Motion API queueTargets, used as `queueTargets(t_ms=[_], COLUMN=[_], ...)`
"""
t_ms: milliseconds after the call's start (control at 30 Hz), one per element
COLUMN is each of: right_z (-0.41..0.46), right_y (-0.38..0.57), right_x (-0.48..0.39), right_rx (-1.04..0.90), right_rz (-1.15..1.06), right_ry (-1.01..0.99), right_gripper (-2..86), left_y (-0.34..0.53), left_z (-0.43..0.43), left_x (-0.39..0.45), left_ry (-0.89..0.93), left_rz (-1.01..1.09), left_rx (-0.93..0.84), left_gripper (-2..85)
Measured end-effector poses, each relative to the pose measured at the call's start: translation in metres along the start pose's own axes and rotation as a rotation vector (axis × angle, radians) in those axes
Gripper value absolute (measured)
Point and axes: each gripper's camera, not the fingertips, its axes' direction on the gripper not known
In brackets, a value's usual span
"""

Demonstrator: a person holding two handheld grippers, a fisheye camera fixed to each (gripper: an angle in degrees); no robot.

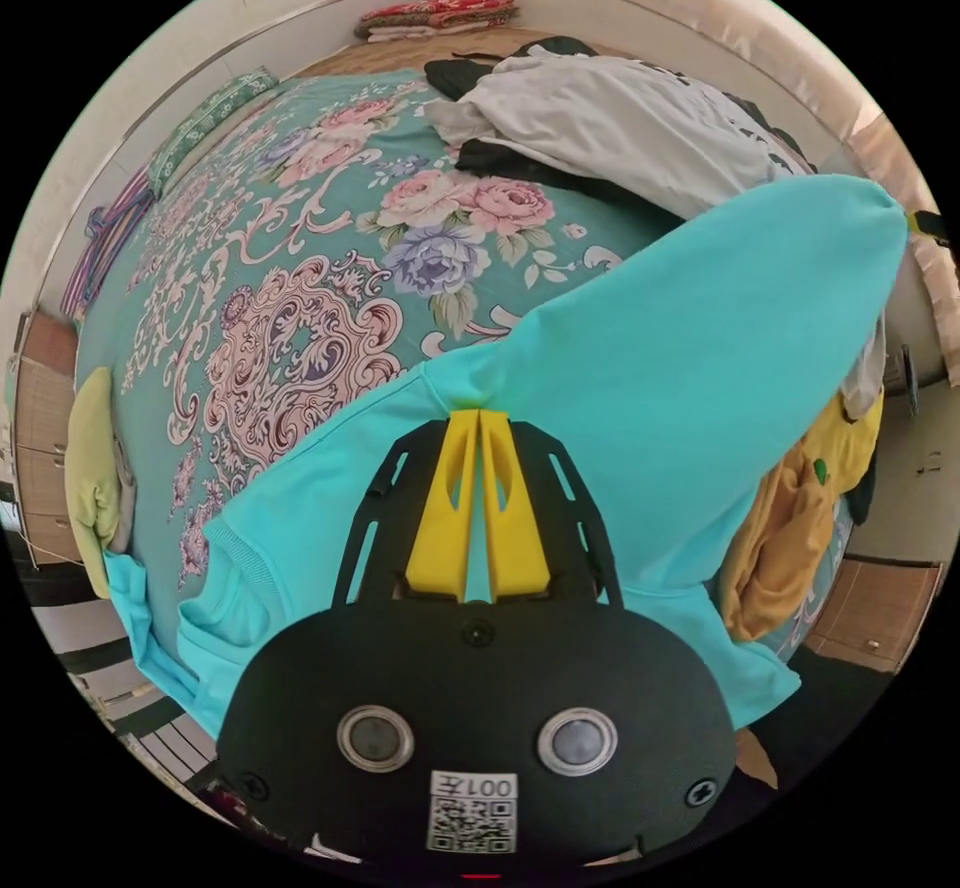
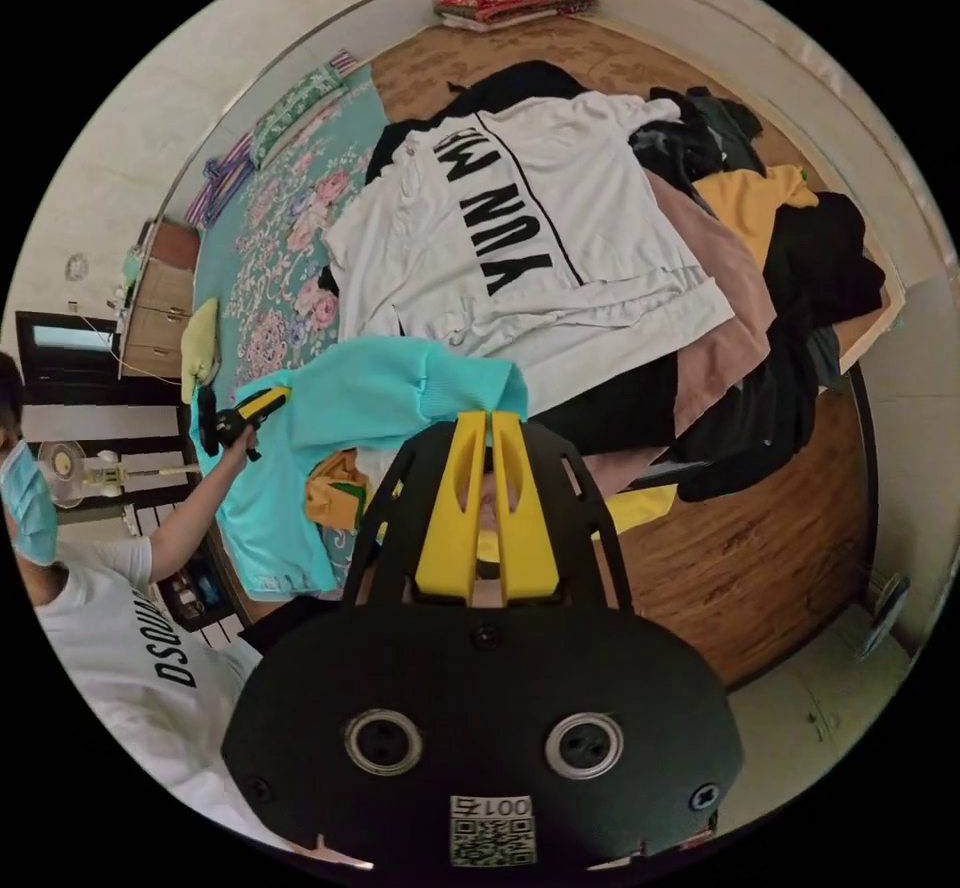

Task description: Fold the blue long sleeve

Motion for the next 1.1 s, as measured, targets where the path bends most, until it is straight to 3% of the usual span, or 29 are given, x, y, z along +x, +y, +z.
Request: queueTargets(t_ms=[233,433,533,633,800,1100], right_z=[-0.042,0.044,0.092,0.099,0.103,0.192], right_y=[-0.021,-0.019,-0.007,0.019,0.079,0.135], right_x=[-0.009,0.034,0.065,0.085,0.113,0.167], right_rx=[-0.009,-0.158,-0.142,0.009,0.215,0.496], right_rz=[-0.066,-0.12,-0.142,-0.081,0.033,0.282], right_ry=[-0.093,0.144,0.162,0.148,-0.024,-0.472], right_gripper=[0.5,1.1,2.0,4.2,8.0,9.6], left_y=[-0.022,-0.031,-0.038,-0.044,-0.05,-0.132], left_z=[0.028,0.051,0.062,0.071,0.063,0.053], left_x=[0.025,0.057,0.073,0.089,0.123,0.259], left_ry=[0.063,0.039,0.026,0.017,0.057,0.199], left_rz=[-0.07,-0.071,-0.049,-0.036,-0.05,0.407], left_rx=[-0.03,0.0,-0.009,-0.029,0.056,0.231], left_gripper=[-1.0,-1.0,-1.0,-1.0,-1.0,-0.8])
